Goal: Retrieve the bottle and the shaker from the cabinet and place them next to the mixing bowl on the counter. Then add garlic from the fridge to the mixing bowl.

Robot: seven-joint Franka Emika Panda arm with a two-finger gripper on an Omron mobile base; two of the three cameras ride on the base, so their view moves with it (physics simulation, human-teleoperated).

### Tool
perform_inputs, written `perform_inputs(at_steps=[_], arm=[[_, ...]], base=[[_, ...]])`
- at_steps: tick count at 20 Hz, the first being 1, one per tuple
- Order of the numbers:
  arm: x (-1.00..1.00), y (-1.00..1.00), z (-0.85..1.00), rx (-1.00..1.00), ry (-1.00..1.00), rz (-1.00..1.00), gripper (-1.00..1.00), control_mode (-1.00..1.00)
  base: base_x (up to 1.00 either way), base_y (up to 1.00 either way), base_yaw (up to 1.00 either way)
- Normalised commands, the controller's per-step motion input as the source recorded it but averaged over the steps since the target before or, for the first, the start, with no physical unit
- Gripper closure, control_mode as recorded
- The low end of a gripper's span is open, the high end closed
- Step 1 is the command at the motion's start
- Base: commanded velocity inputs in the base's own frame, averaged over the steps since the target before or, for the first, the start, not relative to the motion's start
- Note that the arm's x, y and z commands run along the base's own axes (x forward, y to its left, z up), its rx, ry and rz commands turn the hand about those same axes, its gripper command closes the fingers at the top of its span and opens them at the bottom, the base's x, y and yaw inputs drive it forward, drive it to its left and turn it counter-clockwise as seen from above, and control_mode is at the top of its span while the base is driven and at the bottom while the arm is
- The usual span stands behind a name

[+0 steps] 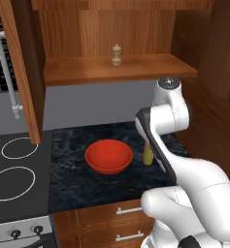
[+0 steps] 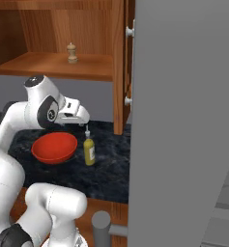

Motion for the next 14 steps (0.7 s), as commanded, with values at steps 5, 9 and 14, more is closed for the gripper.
perform_inputs(at_steps=[5, 9, 14], arm=[[-0.28, 0.20, 0.44, 0.00, -0.08, -0.11, -1.00, -1.00], [-0.36, 0.02, 0.51, 0.06, -0.18, 0.00, -1.00, -1.00], [-0.37, 0.17, 0.59, 0.05, -0.26, 0.07, -1.00, -1.00]], base=[[0.00, 0.00, 0.00], [0.00, 0.00, 0.00], [0.00, 0.00, 0.00]])
